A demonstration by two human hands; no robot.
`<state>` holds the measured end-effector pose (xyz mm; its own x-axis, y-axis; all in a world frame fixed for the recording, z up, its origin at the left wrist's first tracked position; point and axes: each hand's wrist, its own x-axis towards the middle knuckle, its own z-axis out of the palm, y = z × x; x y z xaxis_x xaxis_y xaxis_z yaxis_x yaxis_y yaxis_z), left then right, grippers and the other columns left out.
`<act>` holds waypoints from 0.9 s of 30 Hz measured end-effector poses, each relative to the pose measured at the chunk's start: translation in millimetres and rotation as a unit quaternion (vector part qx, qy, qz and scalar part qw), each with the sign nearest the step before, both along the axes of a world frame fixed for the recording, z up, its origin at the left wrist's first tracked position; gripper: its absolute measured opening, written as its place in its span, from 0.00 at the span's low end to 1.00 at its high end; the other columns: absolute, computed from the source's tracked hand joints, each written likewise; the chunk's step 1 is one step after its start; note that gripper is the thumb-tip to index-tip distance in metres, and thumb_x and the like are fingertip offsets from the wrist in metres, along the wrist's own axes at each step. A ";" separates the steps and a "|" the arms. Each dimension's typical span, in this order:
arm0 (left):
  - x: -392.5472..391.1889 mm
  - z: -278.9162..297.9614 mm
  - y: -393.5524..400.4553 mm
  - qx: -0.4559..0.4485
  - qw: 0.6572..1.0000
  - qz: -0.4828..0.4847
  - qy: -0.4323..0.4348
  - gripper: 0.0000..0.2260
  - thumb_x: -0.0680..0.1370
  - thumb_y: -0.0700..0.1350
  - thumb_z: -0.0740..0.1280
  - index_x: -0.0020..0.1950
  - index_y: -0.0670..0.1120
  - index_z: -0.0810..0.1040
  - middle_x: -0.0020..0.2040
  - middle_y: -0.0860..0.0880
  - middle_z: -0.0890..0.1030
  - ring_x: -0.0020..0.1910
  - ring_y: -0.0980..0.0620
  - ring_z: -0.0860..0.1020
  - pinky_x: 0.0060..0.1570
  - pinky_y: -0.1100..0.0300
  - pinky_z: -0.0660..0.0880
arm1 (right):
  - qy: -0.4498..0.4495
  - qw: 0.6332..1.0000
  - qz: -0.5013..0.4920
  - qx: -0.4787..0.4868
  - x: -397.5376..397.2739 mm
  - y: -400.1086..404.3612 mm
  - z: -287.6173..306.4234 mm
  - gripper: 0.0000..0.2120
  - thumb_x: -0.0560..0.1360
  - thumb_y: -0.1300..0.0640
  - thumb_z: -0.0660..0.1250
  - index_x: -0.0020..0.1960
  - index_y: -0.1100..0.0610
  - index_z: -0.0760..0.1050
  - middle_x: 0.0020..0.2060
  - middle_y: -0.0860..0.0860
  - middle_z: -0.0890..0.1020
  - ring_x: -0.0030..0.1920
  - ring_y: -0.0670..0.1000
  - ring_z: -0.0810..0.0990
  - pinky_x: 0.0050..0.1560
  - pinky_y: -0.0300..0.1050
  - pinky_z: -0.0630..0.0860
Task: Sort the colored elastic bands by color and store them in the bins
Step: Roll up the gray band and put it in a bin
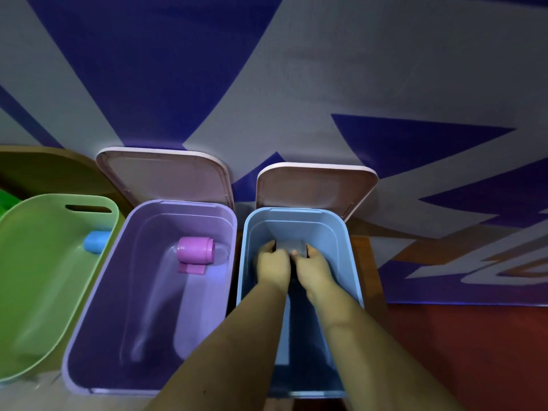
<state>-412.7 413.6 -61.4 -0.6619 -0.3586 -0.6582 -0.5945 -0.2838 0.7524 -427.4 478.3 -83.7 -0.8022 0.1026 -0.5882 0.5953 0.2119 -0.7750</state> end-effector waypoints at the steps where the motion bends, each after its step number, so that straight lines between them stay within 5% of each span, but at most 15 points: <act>1: 2.0 -0.6 -0.6 -0.014 1.000 0.013 0.004 0.10 0.74 0.33 0.59 0.49 0.43 0.76 0.39 0.45 0.79 0.38 0.47 0.75 0.30 0.62 0.69 | 0.001 1.000 -0.008 0.006 0.9 -1.3 -1.4 0.14 0.79 0.59 0.60 0.64 0.55 0.73 0.51 0.56 0.80 0.50 0.56 0.78 0.57 0.54 0.75; 5: 7.3 -1.8 0.6 -0.020 1.000 0.022 -0.006 0.11 0.75 0.36 0.62 0.56 0.42 0.78 0.50 0.41 0.82 0.40 0.47 0.77 0.34 0.62 0.71 | 0.010 0.999 -0.006 0.045 3.3 -4.3 -2.6 0.18 0.78 0.56 0.63 0.67 0.54 0.70 0.57 0.56 0.80 0.56 0.58 0.78 0.60 0.57 0.74; 10: 2.9 19.6 -6.2 -0.009 0.999 -0.033 -0.027 0.09 0.80 0.37 0.58 0.51 0.36 0.76 0.50 0.37 0.80 0.53 0.40 0.77 0.46 0.60 0.69 | 0.023 0.993 0.048 0.106 2.5 0.2 8.1 0.26 0.77 0.52 0.64 0.73 0.56 0.63 0.64 0.57 0.75 0.63 0.60 0.74 0.64 0.54 0.70; 13: 5.7 40.6 -10.8 -0.022 0.994 -0.099 -0.040 0.14 0.81 0.42 0.59 0.63 0.35 0.74 0.63 0.37 0.76 0.61 0.41 0.75 0.56 0.56 0.71 | 0.037 0.990 0.072 0.116 4.4 4.0 28.7 0.27 0.76 0.49 0.65 0.72 0.58 0.63 0.66 0.58 0.73 0.64 0.59 0.73 0.64 0.52 0.71; 17: 11.9 70.2 -16.8 -0.089 0.987 -0.133 -0.018 0.11 0.80 0.42 0.62 0.48 0.35 0.79 0.44 0.39 0.79 0.49 0.44 0.75 0.44 0.56 0.70 | 0.072 0.989 0.084 0.103 6.9 14.2 64.7 0.31 0.78 0.49 0.64 0.75 0.59 0.57 0.73 0.56 0.64 0.71 0.57 0.66 0.68 0.47 0.64; 20: 13.1 100.1 -20.6 -0.128 0.985 -0.110 0.025 0.12 0.78 0.42 0.63 0.34 0.44 0.71 0.36 0.45 0.74 0.45 0.47 0.72 0.40 0.58 0.66 | 0.132 0.986 0.064 0.080 8.4 18.8 96.6 0.32 0.77 0.50 0.65 0.74 0.61 0.58 0.72 0.57 0.65 0.71 0.56 0.66 0.70 0.46 0.62; 22: 16.5 120.8 -22.0 -0.159 0.983 -0.064 0.064 0.07 0.76 0.45 0.65 0.45 0.41 0.77 0.47 0.44 0.78 0.47 0.45 0.73 0.44 0.61 0.65 | 0.158 0.984 0.040 0.076 8.8 23.6 120.0 0.33 0.76 0.49 0.66 0.74 0.63 0.58 0.72 0.58 0.66 0.71 0.56 0.66 0.70 0.46 0.62; 24: 18.7 135.8 -22.3 -0.163 0.982 -0.015 0.095 0.21 0.76 0.48 0.67 0.63 0.38 0.72 0.60 0.43 0.76 0.57 0.43 0.74 0.50 0.60 0.65 | 0.181 0.981 0.009 0.076 6.9 29.1 139.3 0.35 0.75 0.48 0.67 0.74 0.64 0.58 0.71 0.59 0.66 0.70 0.56 0.67 0.69 0.46 0.62; 27: 15.0 149.6 -24.6 -0.156 0.981 -0.009 0.113 0.28 0.74 0.54 0.69 0.67 0.37 0.69 0.62 0.40 0.75 0.60 0.42 0.74 0.55 0.57 0.67 | 0.202 0.976 -0.028 0.081 1.4 35.9 160.5 0.37 0.73 0.45 0.68 0.73 0.63 0.59 0.71 0.59 0.67 0.70 0.58 0.67 0.69 0.49 0.64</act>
<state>-397.7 389.0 88.3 -0.7860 -0.5063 -0.3546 -0.4058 -0.0102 0.9139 -426.0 514.2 76.8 -0.9555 0.2195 -0.1969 0.2622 0.3273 -0.9078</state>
